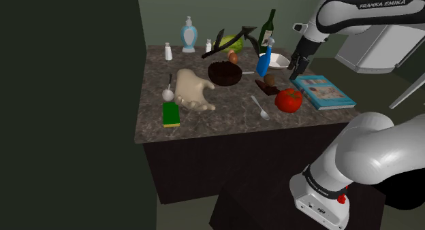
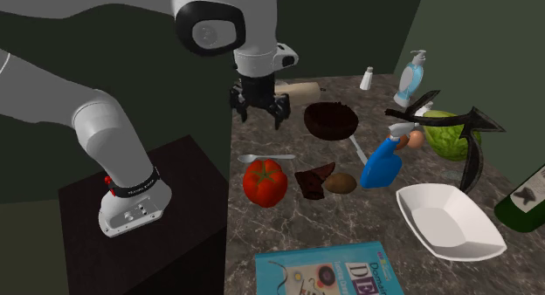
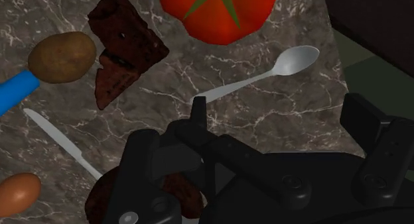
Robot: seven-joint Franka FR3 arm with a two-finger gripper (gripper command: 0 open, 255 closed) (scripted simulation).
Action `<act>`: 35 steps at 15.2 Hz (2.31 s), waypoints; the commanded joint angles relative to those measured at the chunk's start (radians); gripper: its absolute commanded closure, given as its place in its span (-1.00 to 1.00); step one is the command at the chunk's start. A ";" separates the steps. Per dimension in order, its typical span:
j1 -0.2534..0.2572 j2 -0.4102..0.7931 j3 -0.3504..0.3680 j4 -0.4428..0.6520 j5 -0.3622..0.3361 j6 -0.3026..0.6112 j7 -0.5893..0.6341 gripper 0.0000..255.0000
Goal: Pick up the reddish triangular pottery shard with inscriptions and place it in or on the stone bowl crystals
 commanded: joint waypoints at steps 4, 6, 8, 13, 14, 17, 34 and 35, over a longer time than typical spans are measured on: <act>0.087 0.180 -0.196 0.084 0.056 0.105 -0.241 -1.00; 0.138 0.268 -0.284 0.126 0.112 0.140 -0.353 -1.00; 0.202 0.372 -0.381 0.176 0.199 0.168 -0.483 -1.00; 0.281 0.648 -0.524 0.275 0.492 0.181 -0.794 -1.00; 0.277 0.662 -0.519 0.269 0.509 0.192 -0.805 -1.00; 0.268 0.704 -0.507 0.252 0.561 0.221 -0.842 -1.00; 0.257 0.742 -0.493 0.240 0.608 0.244 -0.874 1.00; 0.257 0.742 -0.493 0.240 0.608 0.244 -0.874 1.00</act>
